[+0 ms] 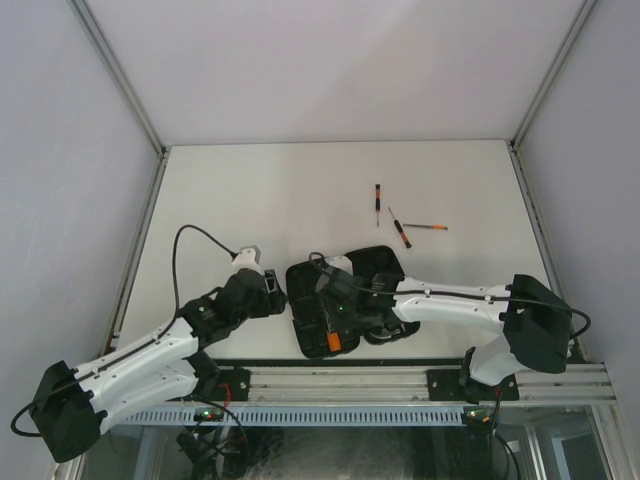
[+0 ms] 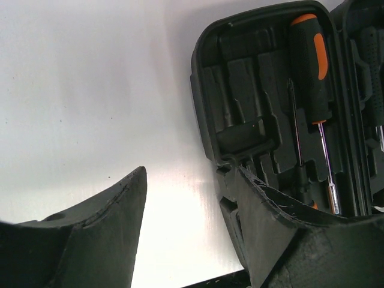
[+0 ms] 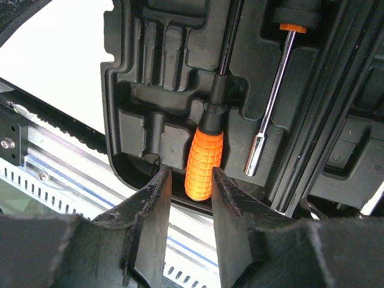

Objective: Sort the tools into containers
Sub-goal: Place the screwdriver in the storage box.

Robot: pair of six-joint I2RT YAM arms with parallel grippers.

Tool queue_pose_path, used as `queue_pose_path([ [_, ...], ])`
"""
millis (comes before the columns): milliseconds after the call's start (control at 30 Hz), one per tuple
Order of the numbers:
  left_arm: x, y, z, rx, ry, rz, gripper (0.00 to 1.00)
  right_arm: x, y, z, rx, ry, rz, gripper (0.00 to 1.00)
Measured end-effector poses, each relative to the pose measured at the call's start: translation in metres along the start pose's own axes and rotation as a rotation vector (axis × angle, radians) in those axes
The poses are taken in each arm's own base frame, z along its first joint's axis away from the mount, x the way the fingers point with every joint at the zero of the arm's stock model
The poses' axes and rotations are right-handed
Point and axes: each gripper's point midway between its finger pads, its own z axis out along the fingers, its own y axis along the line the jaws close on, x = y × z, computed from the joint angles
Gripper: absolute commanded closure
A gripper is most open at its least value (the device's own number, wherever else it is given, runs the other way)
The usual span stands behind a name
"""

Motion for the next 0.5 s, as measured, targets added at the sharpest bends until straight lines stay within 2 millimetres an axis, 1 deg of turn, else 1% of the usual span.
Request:
queue_pose_path([
  [233, 0.001, 0.001, 0.000, -0.004, 0.004, 0.006, 0.36, 0.001, -0.001, 0.007, 0.015, 0.000, -0.004, 0.71],
  [500, 0.001, 0.001, 0.000, -0.001, 0.006, 0.006, 0.36, -0.007, -0.008, 0.014, 0.055, -0.041, -0.014, 0.72],
])
